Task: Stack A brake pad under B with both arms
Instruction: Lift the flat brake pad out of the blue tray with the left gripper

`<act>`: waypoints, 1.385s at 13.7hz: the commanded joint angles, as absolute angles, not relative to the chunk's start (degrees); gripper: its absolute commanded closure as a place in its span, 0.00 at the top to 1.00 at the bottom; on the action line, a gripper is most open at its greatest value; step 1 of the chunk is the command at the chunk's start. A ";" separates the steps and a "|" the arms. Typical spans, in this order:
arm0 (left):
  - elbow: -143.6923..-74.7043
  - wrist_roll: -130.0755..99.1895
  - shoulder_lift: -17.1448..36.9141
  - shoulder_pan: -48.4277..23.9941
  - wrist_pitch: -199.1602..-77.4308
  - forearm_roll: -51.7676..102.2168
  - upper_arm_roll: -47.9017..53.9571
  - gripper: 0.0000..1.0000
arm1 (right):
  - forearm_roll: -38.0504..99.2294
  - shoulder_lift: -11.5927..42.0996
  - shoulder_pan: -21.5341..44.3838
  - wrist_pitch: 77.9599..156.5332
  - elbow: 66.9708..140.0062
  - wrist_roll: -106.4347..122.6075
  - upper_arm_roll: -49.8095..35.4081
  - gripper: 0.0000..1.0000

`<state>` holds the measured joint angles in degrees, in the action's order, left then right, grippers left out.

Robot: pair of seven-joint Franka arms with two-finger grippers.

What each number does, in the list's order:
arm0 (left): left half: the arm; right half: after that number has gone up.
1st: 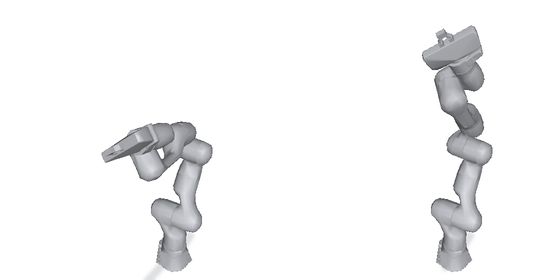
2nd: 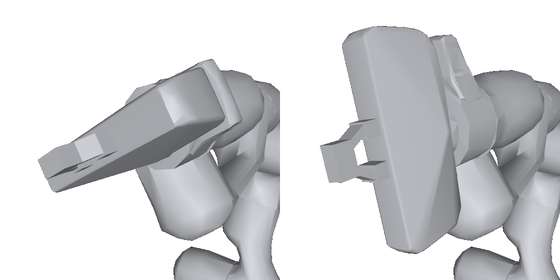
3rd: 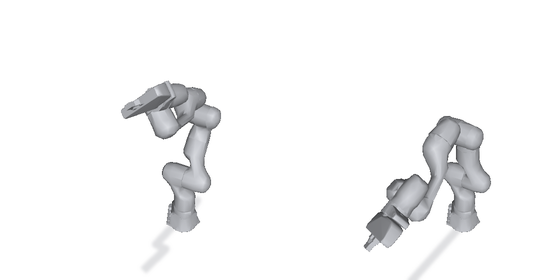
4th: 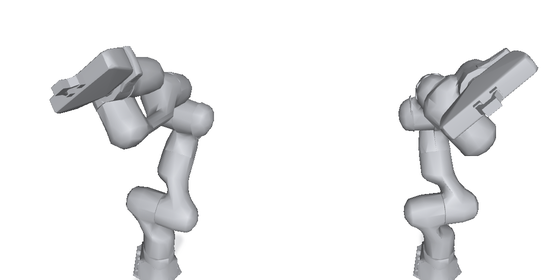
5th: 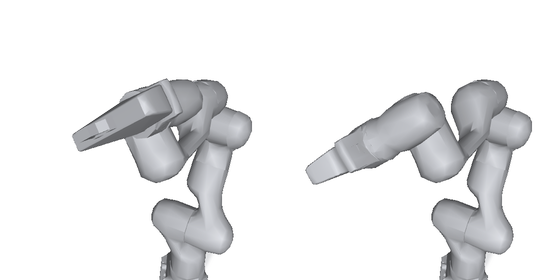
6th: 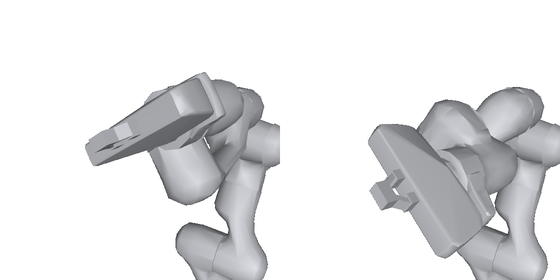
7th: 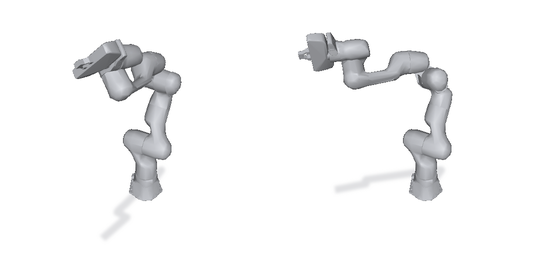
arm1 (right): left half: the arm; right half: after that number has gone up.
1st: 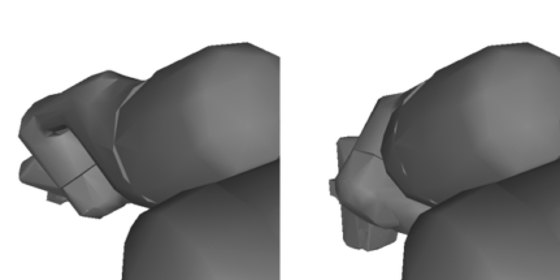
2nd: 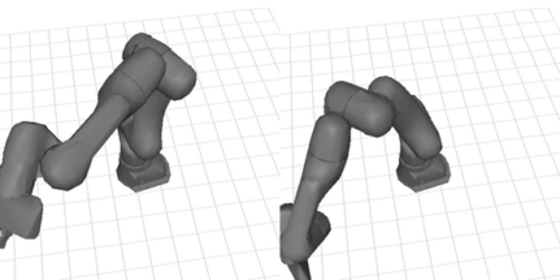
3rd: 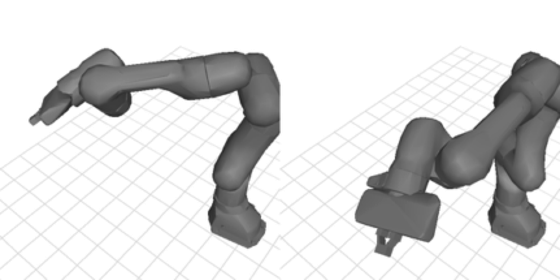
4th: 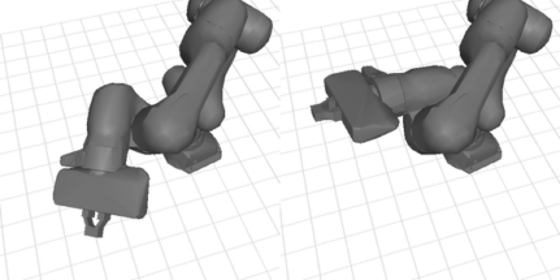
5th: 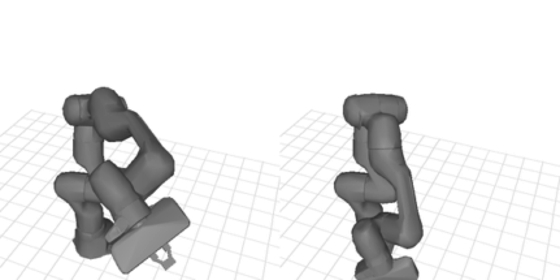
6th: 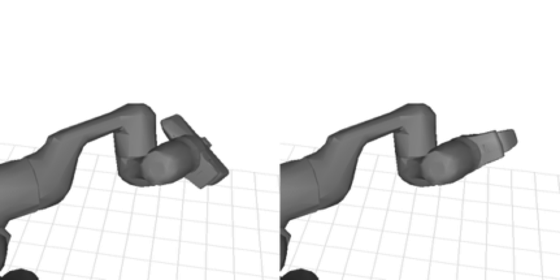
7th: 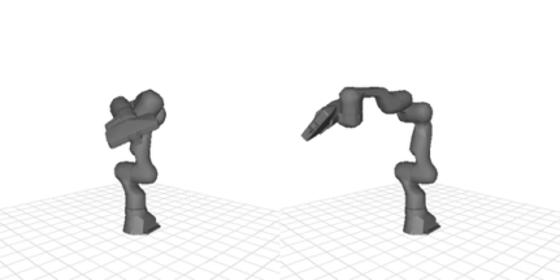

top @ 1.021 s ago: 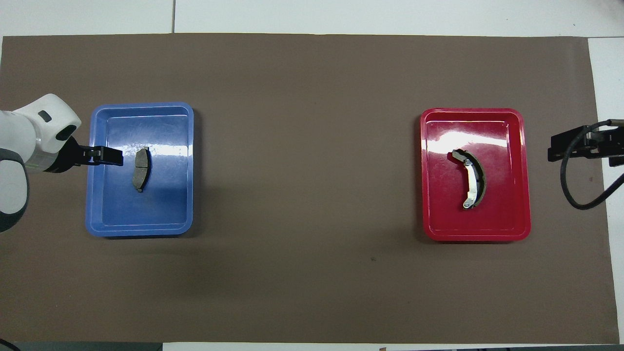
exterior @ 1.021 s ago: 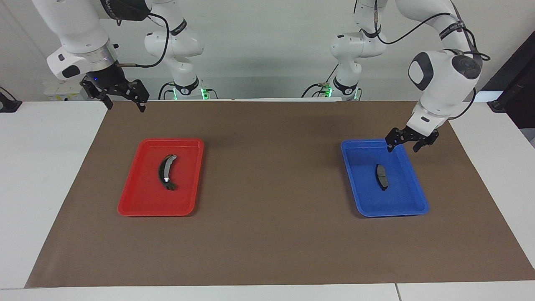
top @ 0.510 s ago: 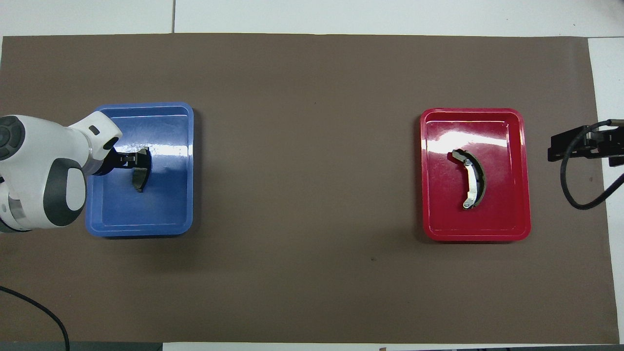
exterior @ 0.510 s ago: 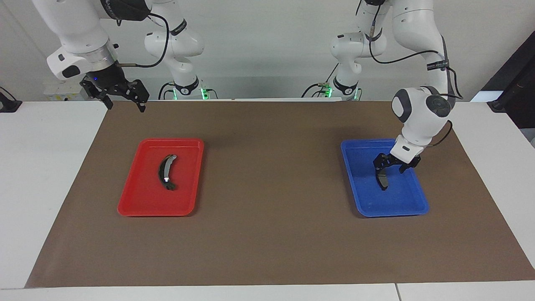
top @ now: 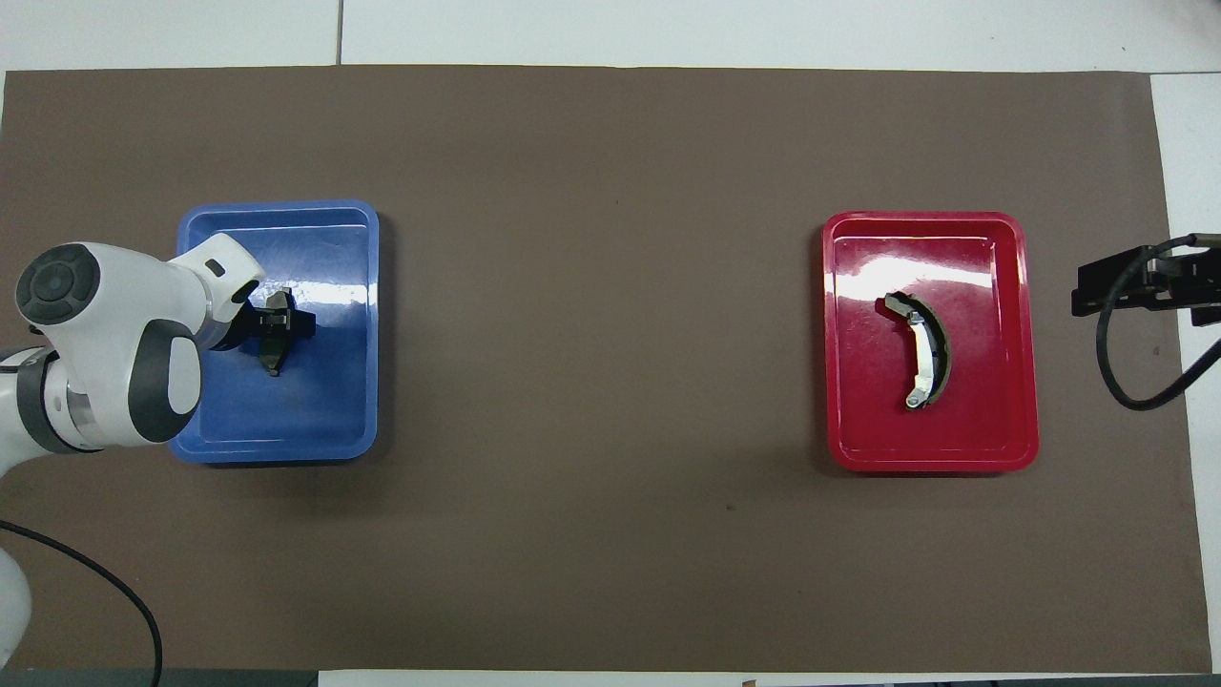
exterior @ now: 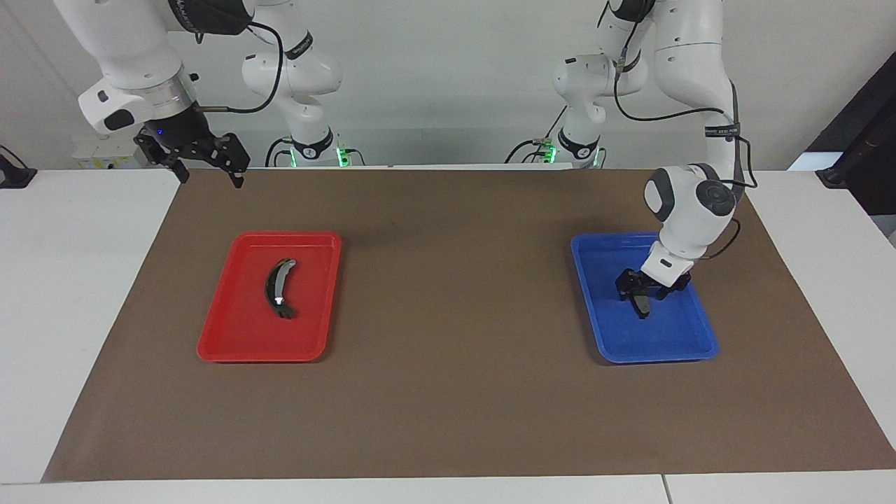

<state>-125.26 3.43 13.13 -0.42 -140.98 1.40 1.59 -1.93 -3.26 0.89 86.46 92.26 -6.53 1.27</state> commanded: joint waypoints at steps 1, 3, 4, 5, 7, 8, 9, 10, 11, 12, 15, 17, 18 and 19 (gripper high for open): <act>-126.04 3.07 13.18 -0.62 -141.24 1.58 1.58 0.91 | -1.14 -3.34 0.09 86.40 92.37 -5.89 0.97 1.00; -125.16 5.70 12.40 -0.62 -136.00 1.58 1.49 0.40 | -1.05 -3.43 0.09 86.40 92.37 -5.89 0.97 1.00; -124.46 8.24 11.78 -0.70 -134.05 1.58 1.58 0.24 | -1.05 -3.43 0.09 86.40 92.37 -5.89 0.97 1.00; -124.37 9.22 11.08 -0.70 -132.82 1.58 1.58 0.10 | -1.05 -3.43 0.09 86.40 92.37 -5.89 0.97 1.00; -124.37 9.32 10.72 -0.70 -132.45 1.58 1.58 0.01 | -1.05 -3.43 0.09 86.40 92.37 -5.89 0.97 1.00; -124.37 9.40 10.64 -0.70 -132.10 1.58 1.58 0.01 | -1.05 -3.43 0.09 86.40 92.37 -5.98 0.97 1.00; -124.37 9.40 10.55 -0.70 -132.01 1.58 1.58 0.01 | -1.05 -3.43 0.09 86.40 92.37 -5.98 0.97 1.00; -124.37 9.40 9.76 -0.70 -131.05 1.58 1.67 0.01 | -1.05 -3.43 0.09 86.40 92.37 -5.98 0.97 1.00; -123.93 9.40 8.45 -0.79 -129.65 1.58 1.93 0.01 | -1.05 -3.43 0.09 86.31 92.37 -5.98 0.97 1.00; -122.53 9.40 7.57 -0.88 -127.64 1.58 2.28 0.01 | -1.05 -3.43 0.09 86.22 92.37 -5.98 0.97 1.00; -115.42 8.53 7.12 -5.43 -120.25 2.11 2.81 0.01 | -1.05 -3.51 0.09 85.70 92.55 -5.45 0.97 1.00; -112.95 2.85 7.29 -11.66 -120.14 2.81 2.64 0.01 | -1.05 -3.52 0.09 86.31 92.63 -5.27 0.97 1.00; -112.94 -2.49 7.29 -14.91 -120.84 2.81 2.64 0.01 | -1.05 -3.69 0.00 87.09 93.68 -5.27 0.97 1.00; -112.94 -7.59 7.29 -17.81 -121.20 2.81 2.64 0.01 | -1.05 -5.00 -0.26 91.19 97.00 -5.19 1.14 1.00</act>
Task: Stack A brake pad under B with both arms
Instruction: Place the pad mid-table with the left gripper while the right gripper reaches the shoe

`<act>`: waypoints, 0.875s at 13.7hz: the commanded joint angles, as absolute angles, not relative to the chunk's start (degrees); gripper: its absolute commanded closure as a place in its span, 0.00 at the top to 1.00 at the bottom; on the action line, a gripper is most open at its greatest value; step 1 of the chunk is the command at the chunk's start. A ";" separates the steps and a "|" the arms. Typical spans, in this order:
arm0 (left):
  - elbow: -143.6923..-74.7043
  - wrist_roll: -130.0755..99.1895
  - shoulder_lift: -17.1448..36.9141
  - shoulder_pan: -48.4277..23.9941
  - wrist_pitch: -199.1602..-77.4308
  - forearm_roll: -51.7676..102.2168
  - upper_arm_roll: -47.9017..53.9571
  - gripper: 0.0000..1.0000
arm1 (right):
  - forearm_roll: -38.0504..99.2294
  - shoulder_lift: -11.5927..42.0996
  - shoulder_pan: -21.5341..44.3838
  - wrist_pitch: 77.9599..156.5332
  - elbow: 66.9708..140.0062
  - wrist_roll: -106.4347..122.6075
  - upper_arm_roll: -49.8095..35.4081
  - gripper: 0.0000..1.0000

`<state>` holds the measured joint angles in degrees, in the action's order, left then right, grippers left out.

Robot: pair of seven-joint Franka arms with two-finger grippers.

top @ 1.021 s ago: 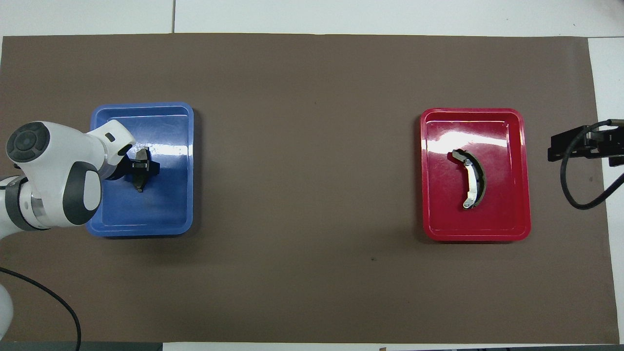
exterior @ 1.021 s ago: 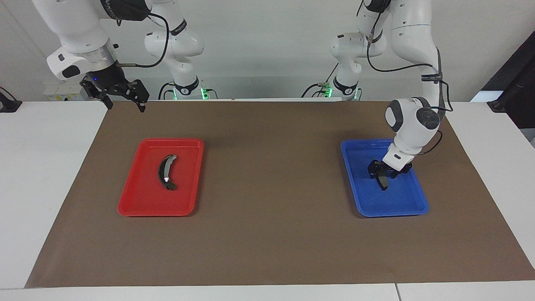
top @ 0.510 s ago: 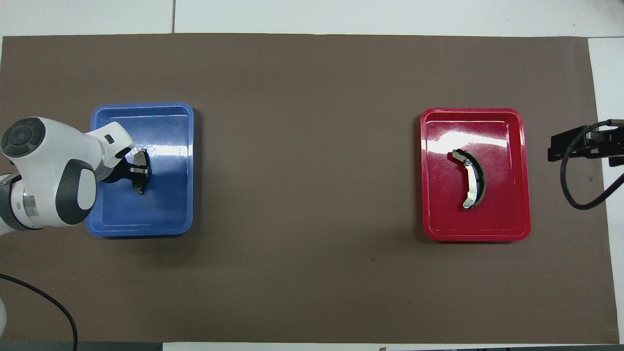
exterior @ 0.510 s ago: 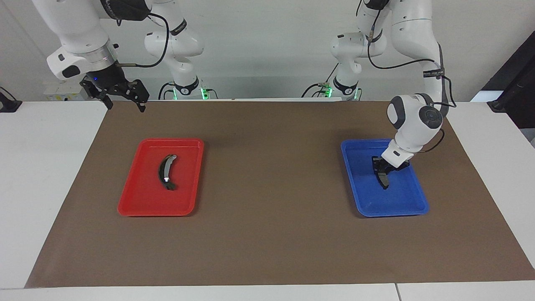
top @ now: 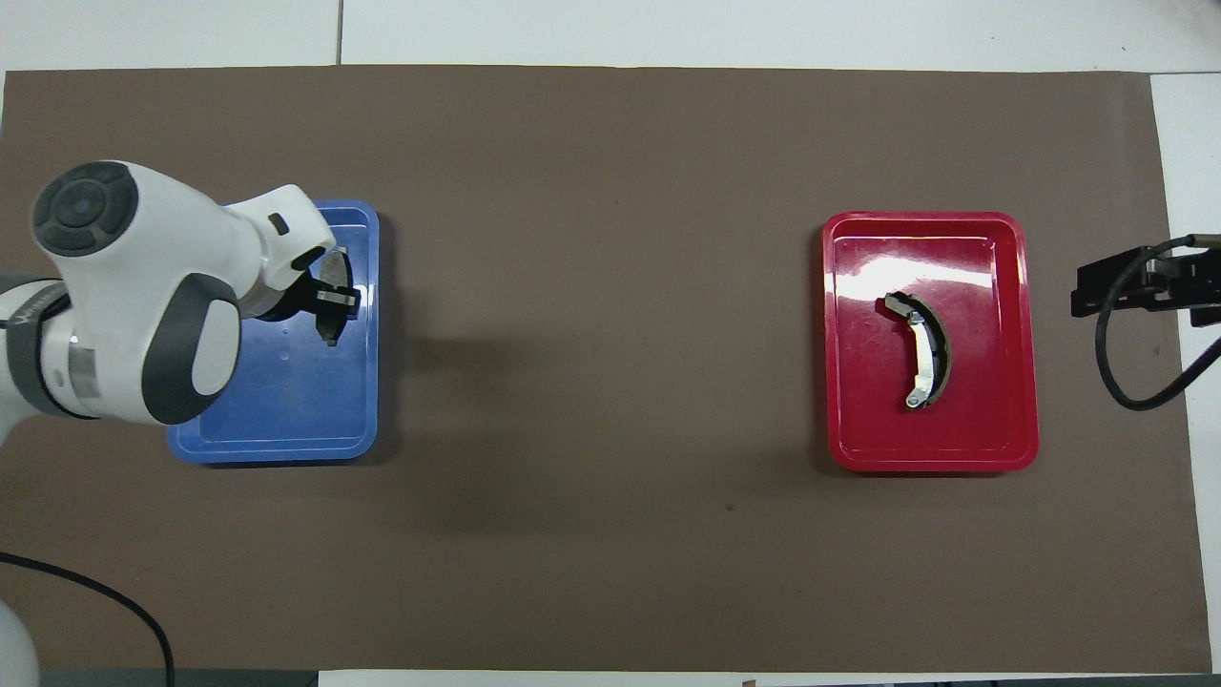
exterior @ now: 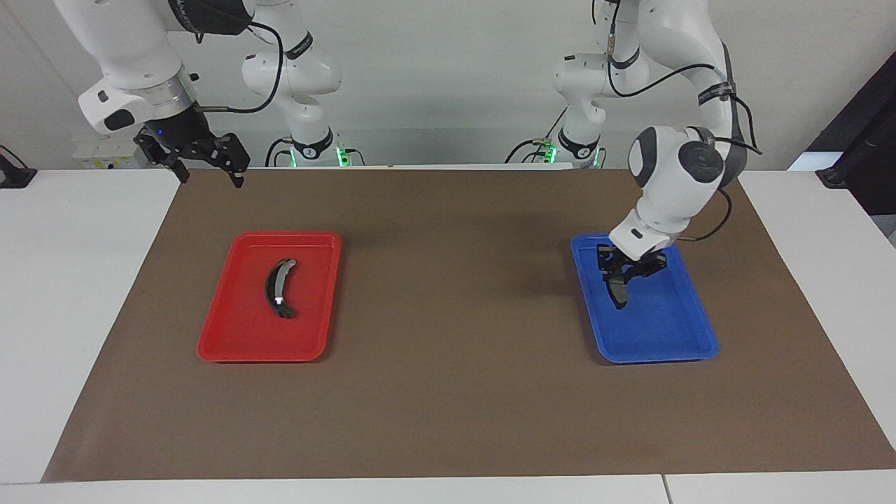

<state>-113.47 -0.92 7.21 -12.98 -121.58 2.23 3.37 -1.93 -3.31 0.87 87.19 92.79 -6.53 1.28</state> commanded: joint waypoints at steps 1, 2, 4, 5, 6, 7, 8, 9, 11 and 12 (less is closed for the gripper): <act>-112.77 -13.39 7.29 -21.58 -121.81 2.81 2.64 0.01 | -1.05 -6.84 -1.48 95.41 101.99 -5.10 1.14 1.00; -113.11 -17.19 7.21 -24.32 -123.82 2.81 2.55 0.01 | -1.05 -7.90 -2.71 98.67 105.78 -4.40 1.14 1.00; -113.47 -20.29 7.99 -27.67 -126.72 2.81 2.64 0.01 | -1.05 -7.48 -4.39 104.13 110.81 0.50 1.14 1.00; -113.73 -20.48 8.43 -28.82 -128.39 2.81 2.64 0.01 | -0.97 -5.99 -5.18 106.15 111.96 1.14 1.14 1.00; -114.08 -20.74 9.57 -29.79 -129.97 2.90 2.72 0.01 | -0.79 -4.50 -5.10 107.82 112.93 1.23 1.14 1.00; -114.26 -22.74 10.62 -31.19 -131.99 2.90 2.72 0.01 | 0.17 -3.44 -4.84 110.45 114.85 1.32 1.14 1.00; -114.17 -25.90 11.94 -32.94 -133.32 2.90 2.72 0.01 | 1.57 -3.17 -4.49 115.18 118.01 1.41 1.06 1.00; -114.08 -29.49 13.17 -34.79 -134.90 2.90 2.72 0.01 | 1.76 -2.73 -3.79 120.44 121.26 1.93 1.05 1.00; -114.17 -34.52 15.63 -37.17 -138.68 2.90 2.72 0.01 | 1.84 -1.06 -0.80 130.82 126.62 2.64 1.05 1.00; -114.17 -34.45 15.99 -37.09 -138.78 2.90 2.72 0.02 | 1.85 0.16 -0.70 134.09 128.04 2.81 1.05 1.00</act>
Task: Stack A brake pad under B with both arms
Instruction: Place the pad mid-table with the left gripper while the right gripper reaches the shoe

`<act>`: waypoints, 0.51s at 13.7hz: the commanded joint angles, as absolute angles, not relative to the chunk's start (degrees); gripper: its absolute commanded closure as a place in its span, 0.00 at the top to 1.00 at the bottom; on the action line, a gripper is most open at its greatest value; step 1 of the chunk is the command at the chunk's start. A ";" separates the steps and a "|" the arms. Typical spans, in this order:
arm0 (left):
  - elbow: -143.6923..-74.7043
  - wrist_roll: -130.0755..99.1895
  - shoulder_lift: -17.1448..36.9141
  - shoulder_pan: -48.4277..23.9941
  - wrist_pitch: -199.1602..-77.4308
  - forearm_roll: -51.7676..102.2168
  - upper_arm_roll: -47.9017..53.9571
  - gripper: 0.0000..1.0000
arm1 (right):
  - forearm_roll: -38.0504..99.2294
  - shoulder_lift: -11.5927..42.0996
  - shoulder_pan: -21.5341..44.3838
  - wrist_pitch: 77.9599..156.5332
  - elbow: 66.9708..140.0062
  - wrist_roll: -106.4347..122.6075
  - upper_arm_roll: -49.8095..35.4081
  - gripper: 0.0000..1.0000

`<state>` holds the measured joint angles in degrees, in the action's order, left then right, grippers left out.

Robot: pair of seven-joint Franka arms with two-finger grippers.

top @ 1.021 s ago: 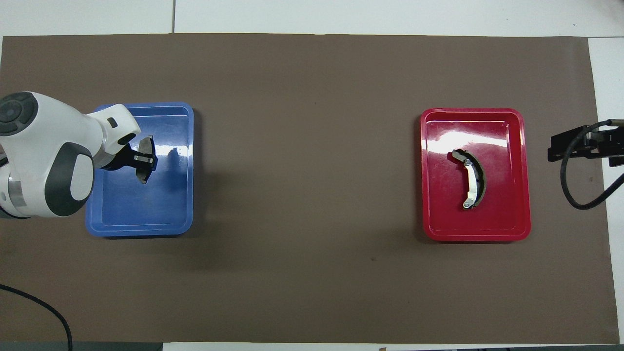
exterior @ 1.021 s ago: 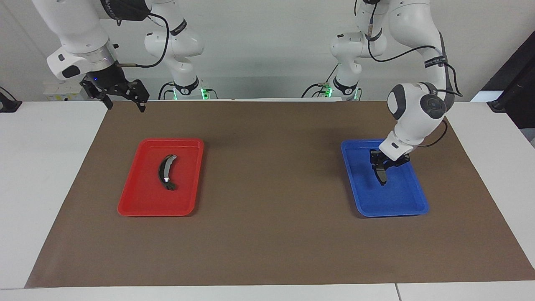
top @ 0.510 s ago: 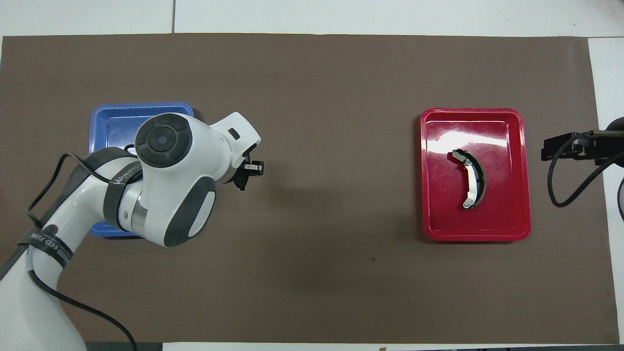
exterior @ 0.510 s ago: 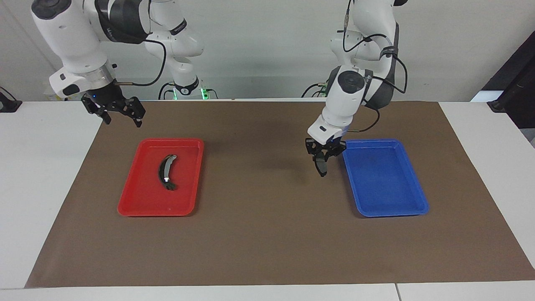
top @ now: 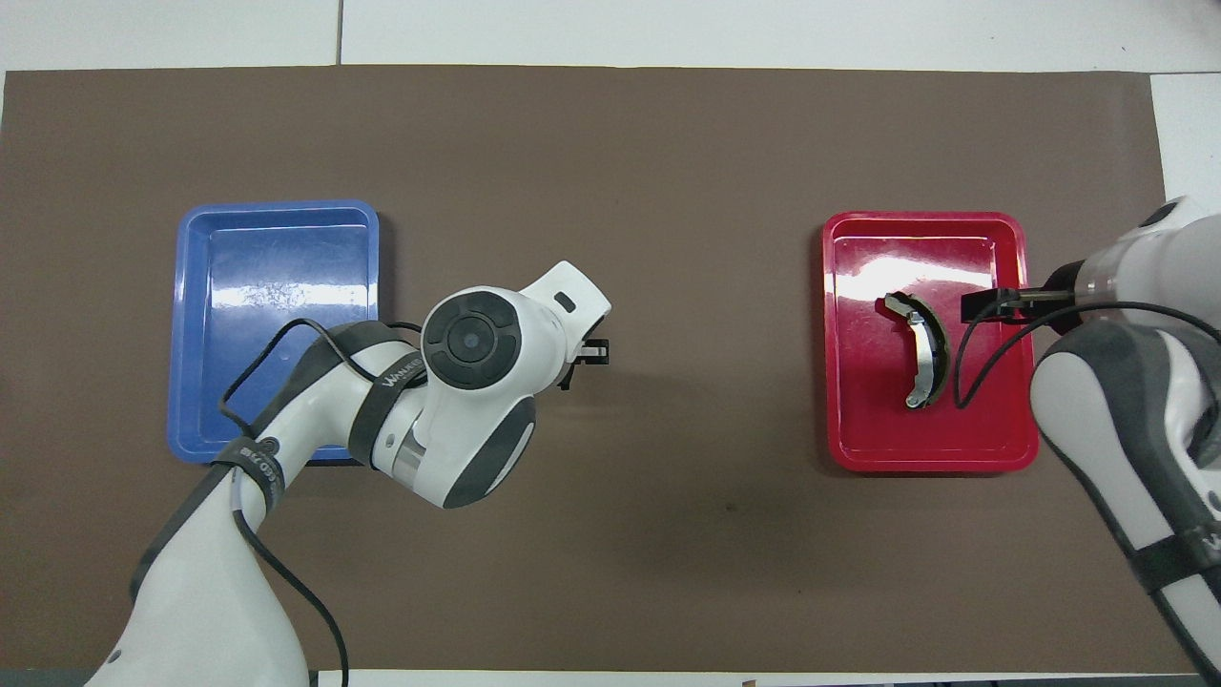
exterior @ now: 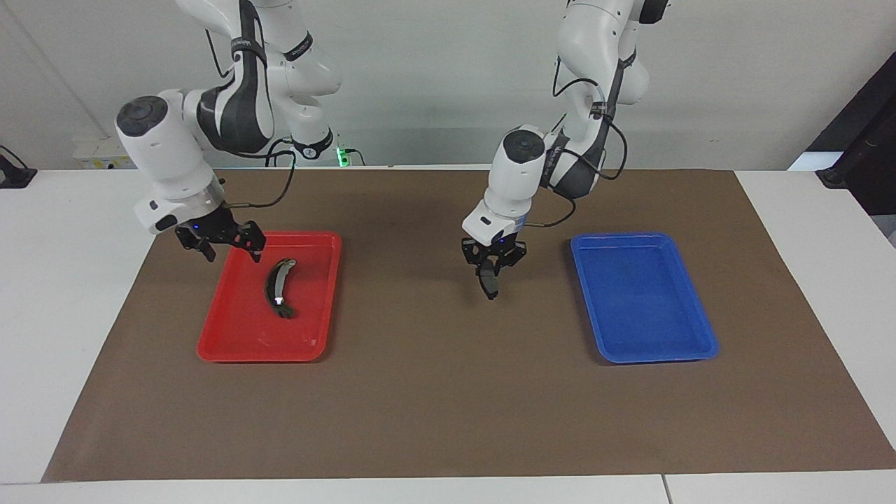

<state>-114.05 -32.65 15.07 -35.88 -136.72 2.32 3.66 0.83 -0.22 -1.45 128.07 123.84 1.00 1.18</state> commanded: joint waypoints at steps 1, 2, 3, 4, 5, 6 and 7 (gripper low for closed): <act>-114.17 -34.19 16.00 -37.00 -138.26 2.90 2.72 0.10 | 1.76 0.96 -0.62 136.73 129.19 2.81 1.05 1.00; -114.26 -34.19 15.91 -36.91 -137.90 2.90 2.72 0.34 | 1.84 1.40 -0.62 137.80 129.90 2.81 1.05 1.00; -114.34 -34.36 15.82 -36.91 -137.73 2.90 2.72 0.73 | 1.76 2.54 -0.62 138.42 130.51 2.81 1.05 1.00; -114.78 -34.45 15.73 -36.91 -137.38 2.90 2.64 0.99 | 1.76 3.16 -0.62 139.99 130.95 2.99 1.05 1.00; -114.79 -34.45 15.56 -36.91 -136.76 2.90 2.64 0.99 | 1.76 3.43 -0.62 140.53 131.83 4.12 1.05 1.00; -114.70 -34.54 15.21 -36.83 -136.32 2.90 2.64 0.99 | 1.84 3.78 -0.70 141.41 132.44 5.44 1.05 1.00; -114.26 -34.28 14.42 -36.39 -134.93 2.90 2.55 0.99 | 1.85 3.78 -0.70 142.29 133.06 6.23 1.05 1.00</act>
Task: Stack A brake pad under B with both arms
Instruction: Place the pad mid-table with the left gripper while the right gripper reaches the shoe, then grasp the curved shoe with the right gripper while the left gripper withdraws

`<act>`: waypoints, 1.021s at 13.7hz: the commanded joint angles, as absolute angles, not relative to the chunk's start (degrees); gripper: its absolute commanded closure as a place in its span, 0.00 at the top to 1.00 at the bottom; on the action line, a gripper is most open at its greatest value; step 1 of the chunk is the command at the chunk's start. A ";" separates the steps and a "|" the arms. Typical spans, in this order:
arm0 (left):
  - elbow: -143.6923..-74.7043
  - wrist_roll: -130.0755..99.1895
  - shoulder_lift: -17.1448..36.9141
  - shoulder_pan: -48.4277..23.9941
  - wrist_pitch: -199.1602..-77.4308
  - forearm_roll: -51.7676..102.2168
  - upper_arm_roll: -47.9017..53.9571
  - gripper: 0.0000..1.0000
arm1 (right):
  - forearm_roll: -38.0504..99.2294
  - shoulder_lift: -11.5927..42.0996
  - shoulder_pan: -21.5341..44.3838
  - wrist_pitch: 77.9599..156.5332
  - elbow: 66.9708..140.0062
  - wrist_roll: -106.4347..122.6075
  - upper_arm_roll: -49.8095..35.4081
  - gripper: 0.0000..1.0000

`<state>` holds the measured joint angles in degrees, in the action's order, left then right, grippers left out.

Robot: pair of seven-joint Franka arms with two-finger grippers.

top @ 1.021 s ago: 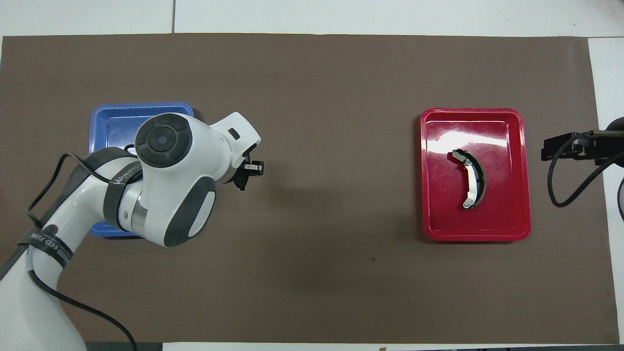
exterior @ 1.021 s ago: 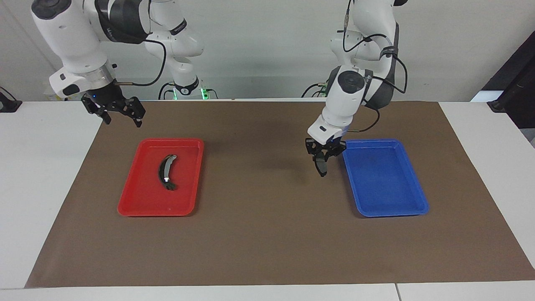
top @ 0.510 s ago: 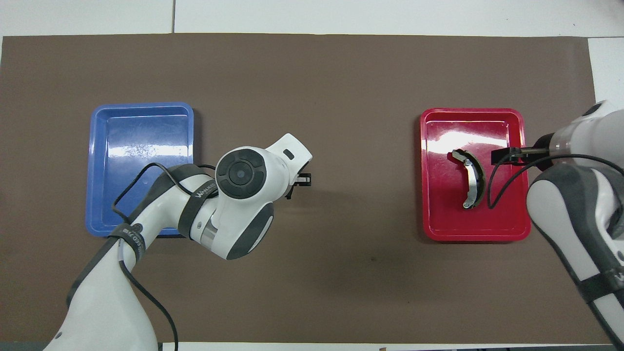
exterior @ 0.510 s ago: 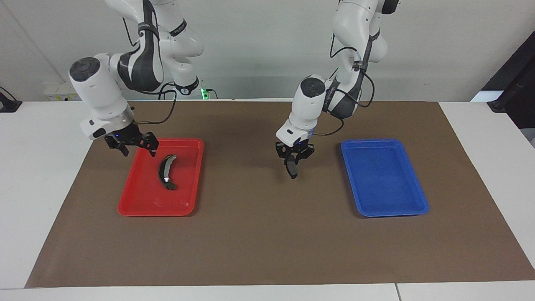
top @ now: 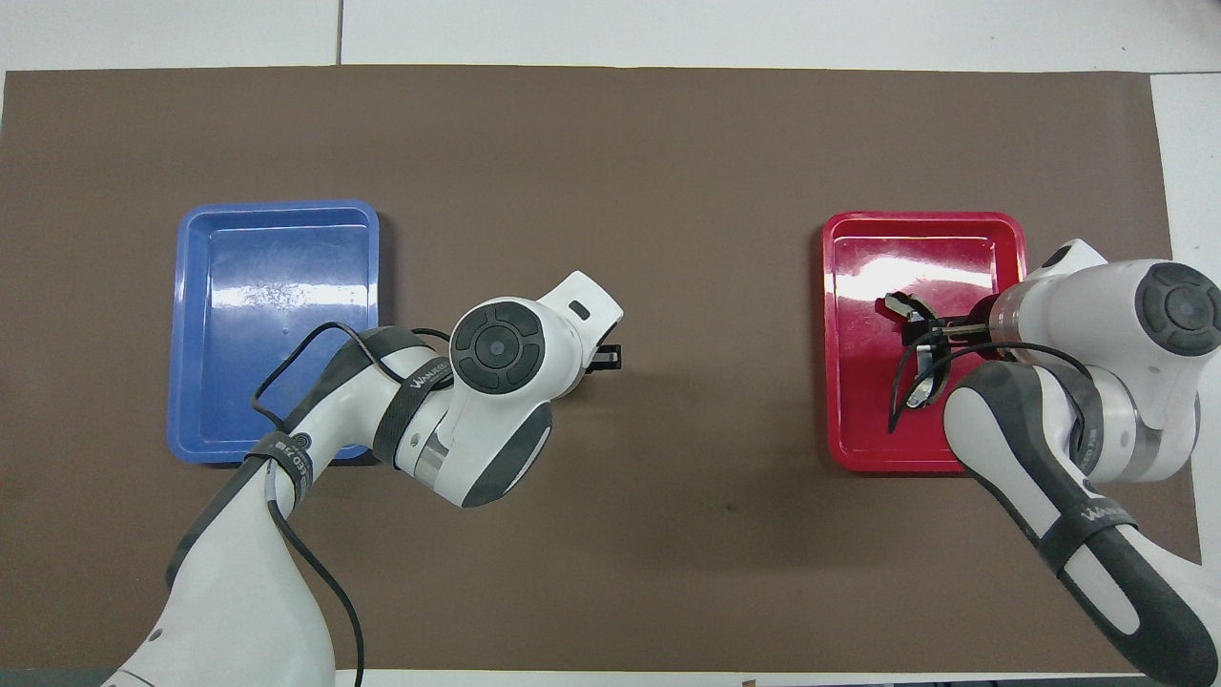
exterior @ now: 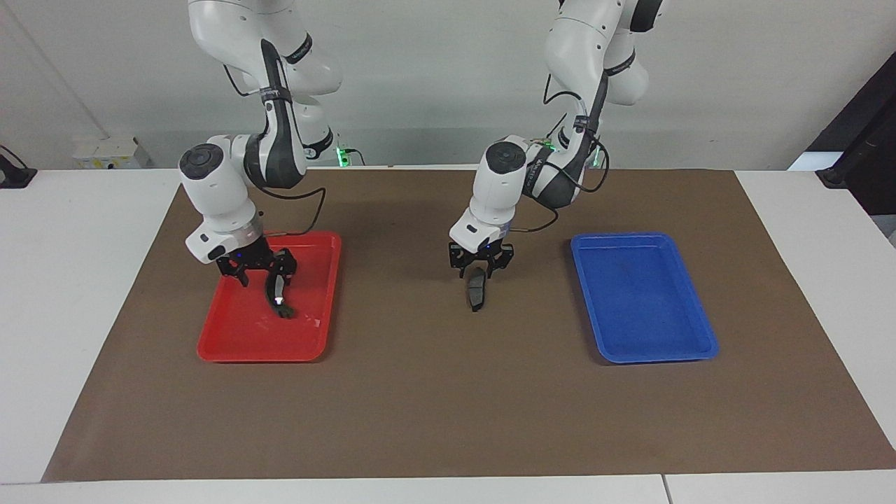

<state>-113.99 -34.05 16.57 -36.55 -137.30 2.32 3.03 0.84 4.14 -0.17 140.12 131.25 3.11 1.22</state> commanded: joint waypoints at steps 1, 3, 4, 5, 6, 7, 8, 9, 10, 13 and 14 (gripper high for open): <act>-114.08 -33.93 13.37 -35.86 -133.43 2.90 2.55 0.99 | 1.85 3.78 -0.70 142.47 133.68 6.68 1.05 1.00; -113.82 -32.88 9.77 -32.98 -128.79 2.90 2.46 0.99 | 1.85 5.44 -0.79 144.48 134.30 6.94 1.05 1.00; -113.04 -30.61 8.71 -31.57 -125.89 2.90 2.46 0.99 | 1.85 6.06 -0.70 144.75 134.30 6.94 1.05 1.00; -112.16 -25.89 7.48 -29.73 -122.03 2.90 2.20 0.99 | 1.85 6.15 -0.62 144.49 134.30 6.94 0.97 0.99; -111.10 -21.05 6.25 -27.18 -118.25 2.81 2.11 0.99 | 1.85 6.07 -0.62 144.41 134.30 7.29 0.97 0.96; -109.96 -15.61 4.94 -24.03 -113.60 2.90 2.20 0.99 | 1.85 6.06 -0.62 144.23 134.47 7.90 1.05 0.91; -108.91 -10.95 3.96 -21.30 -109.90 2.81 2.11 0.99 | 1.85 6.06 -0.62 144.32 134.56 8.00 0.97 0.82; -107.85 -5.59 3.09 -18.14 -106.73 2.90 2.11 0.99 | 1.85 6.06 -0.62 144.06 134.56 8.00 0.97 0.69; -106.62 -0.49 2.29 -15.32 -103.39 2.90 2.11 0.99 | 1.85 5.98 -0.62 143.88 134.47 7.91 0.97 0.47; -100.31 4.39 -0.08 -10.73 -93.38 2.73 2.02 0.99 | 1.85 6.06 -0.62 140.81 133.07 6.77 0.88 0.03; -96.80 4.39 0.09 -10.20 -88.90 2.46 1.93 0.99 | 1.93 6.06 -0.53 139.58 131.94 5.55 0.79 0.00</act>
<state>-102.20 3.56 0.53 -11.00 -95.99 2.33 1.45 0.89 6.41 -0.19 142.02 133.40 6.05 1.24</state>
